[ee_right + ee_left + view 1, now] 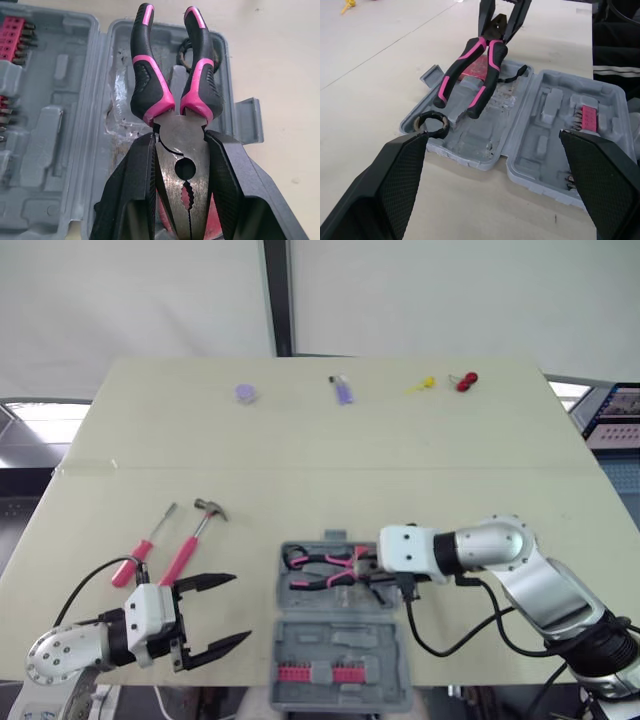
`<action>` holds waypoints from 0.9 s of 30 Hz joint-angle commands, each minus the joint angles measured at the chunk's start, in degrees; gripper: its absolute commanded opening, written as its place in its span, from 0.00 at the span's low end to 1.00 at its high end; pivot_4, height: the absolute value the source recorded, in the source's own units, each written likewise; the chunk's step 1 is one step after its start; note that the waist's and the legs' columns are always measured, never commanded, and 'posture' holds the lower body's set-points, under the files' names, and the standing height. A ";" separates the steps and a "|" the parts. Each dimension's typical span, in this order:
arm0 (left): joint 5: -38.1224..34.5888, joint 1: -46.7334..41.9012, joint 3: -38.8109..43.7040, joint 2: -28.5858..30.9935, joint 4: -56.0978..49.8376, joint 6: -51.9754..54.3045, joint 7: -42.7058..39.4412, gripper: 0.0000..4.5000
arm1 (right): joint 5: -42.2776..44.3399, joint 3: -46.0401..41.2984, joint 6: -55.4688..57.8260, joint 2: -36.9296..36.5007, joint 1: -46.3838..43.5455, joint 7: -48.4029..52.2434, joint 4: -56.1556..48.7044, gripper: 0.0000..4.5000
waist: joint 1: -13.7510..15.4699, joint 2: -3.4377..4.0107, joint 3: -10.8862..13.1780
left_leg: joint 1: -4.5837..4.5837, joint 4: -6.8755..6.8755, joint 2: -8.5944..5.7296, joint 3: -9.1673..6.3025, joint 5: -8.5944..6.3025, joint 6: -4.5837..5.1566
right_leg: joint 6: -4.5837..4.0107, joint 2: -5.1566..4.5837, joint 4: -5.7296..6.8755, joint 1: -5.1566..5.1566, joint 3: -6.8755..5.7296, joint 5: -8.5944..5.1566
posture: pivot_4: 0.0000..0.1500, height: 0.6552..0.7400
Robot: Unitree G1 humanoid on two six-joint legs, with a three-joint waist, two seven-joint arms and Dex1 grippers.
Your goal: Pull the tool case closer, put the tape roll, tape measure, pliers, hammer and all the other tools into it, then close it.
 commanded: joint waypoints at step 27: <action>2.13 6.27 -1.99 -1.38 -0.20 -6.59 4.67 1.00 | -6.72 5.17 1.44 5.42 0.15 -3.10 0.50 0.22 | 0.26 -0.06 -0.04 | 0.01 0.01 0.01 0.05 -0.03 0.01 | -0.01 0.01 -0.01 -0.01 0.04 -0.01 | 1.00 1.00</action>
